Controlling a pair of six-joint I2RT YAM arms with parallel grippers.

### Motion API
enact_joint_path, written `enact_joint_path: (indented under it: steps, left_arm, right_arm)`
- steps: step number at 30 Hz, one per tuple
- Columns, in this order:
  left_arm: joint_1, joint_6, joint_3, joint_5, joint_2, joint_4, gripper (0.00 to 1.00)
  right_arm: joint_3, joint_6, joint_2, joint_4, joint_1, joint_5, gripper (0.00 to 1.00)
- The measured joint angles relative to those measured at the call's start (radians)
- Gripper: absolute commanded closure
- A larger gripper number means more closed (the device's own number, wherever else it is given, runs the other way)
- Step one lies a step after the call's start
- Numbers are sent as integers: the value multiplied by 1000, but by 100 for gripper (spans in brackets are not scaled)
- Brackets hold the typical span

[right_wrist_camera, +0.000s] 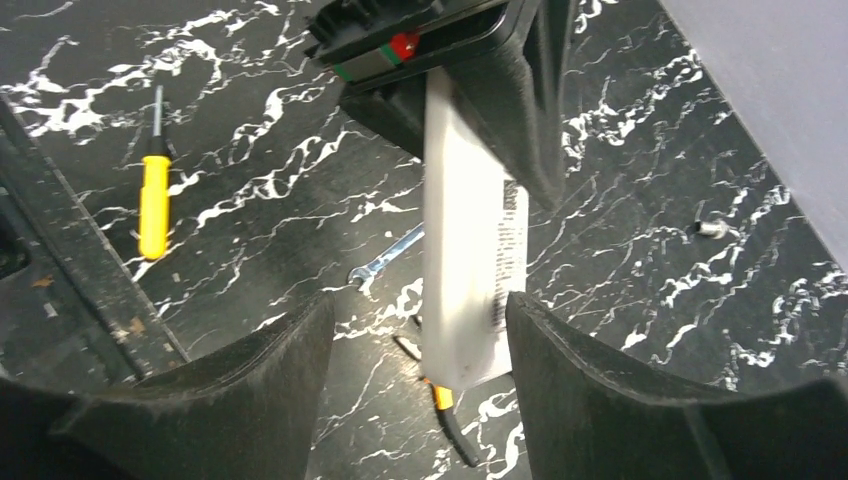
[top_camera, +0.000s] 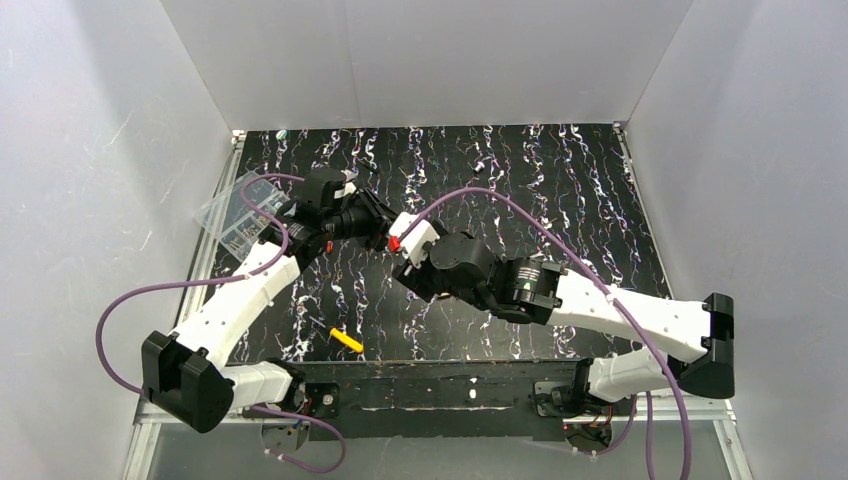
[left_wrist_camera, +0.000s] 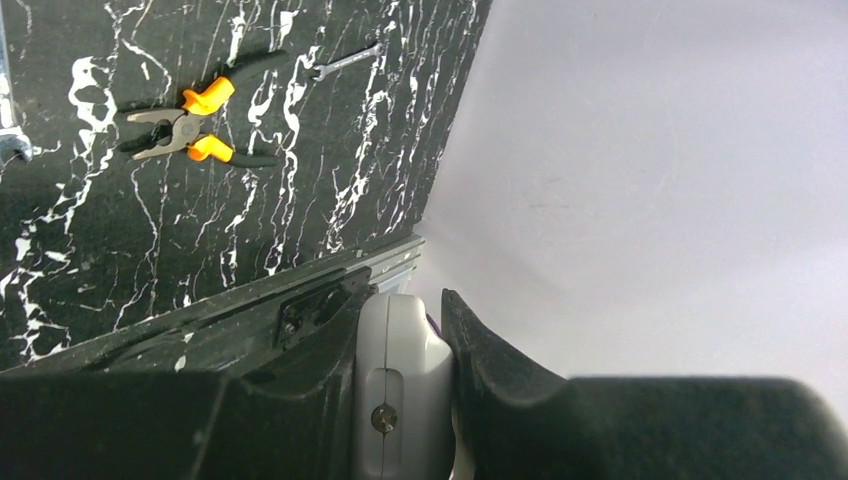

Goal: Load the batteries into the remote control
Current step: Adjust the remote control.

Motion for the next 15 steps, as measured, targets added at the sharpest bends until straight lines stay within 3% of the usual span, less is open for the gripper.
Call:
enact_joint_path:
  steps: [10,15]
  left_arm:
    - [0,6,-74,43,-2,145,98]
    - [0,10,-144,95,-5,314,100]
  right_arm:
    - [-17,142,-188,1,-15,-63,16]
    - [-19,259,-263,3,-158,-171,15]
